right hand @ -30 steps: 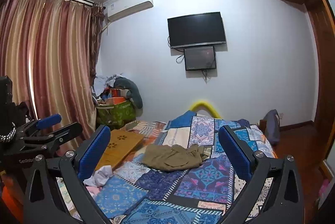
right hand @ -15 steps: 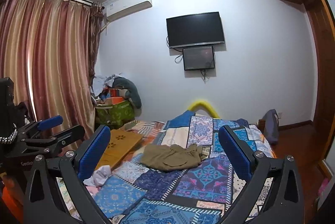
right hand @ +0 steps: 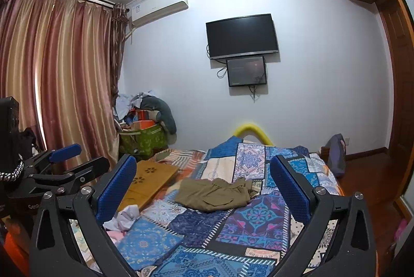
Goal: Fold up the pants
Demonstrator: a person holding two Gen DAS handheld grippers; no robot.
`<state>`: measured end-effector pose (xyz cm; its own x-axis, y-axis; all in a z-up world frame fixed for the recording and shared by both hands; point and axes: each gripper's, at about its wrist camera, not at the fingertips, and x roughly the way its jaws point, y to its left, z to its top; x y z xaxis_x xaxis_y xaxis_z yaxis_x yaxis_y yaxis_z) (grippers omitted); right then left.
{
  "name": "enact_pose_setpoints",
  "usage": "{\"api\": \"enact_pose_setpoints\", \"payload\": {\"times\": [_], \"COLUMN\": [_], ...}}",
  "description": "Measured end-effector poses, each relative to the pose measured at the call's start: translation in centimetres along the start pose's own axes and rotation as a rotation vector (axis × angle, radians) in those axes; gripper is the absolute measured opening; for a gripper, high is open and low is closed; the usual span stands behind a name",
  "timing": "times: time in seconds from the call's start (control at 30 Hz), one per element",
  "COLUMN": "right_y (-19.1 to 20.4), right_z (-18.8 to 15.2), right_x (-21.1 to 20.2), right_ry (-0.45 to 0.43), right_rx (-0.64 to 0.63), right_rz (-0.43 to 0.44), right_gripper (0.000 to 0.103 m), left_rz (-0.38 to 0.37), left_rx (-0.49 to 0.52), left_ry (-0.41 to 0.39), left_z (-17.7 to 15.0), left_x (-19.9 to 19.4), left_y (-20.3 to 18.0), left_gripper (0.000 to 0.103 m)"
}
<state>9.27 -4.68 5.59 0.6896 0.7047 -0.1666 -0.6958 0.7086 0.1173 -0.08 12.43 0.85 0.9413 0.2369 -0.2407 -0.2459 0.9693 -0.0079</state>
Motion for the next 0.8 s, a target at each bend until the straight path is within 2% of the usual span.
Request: {"api": "enact_pose_setpoints", "payload": {"times": [0.23,0.8], "right_y": [0.09,0.23], "right_z": [-0.07,-0.47], "right_x": [0.01,0.23], "right_ry": [-0.003,0.008], "right_rx": [0.004,0.012], "right_rz": [-0.001,-0.002], "right_gripper": [0.103,0.103], "left_rz": [-0.028,-0.029], "left_rx": [0.004,0.006], "left_ry": [0.015,0.011], "left_z": [0.09,-0.07], "left_x": [0.28,0.39], "left_y": [0.17,0.31], "left_gripper": [0.103,0.103]}}
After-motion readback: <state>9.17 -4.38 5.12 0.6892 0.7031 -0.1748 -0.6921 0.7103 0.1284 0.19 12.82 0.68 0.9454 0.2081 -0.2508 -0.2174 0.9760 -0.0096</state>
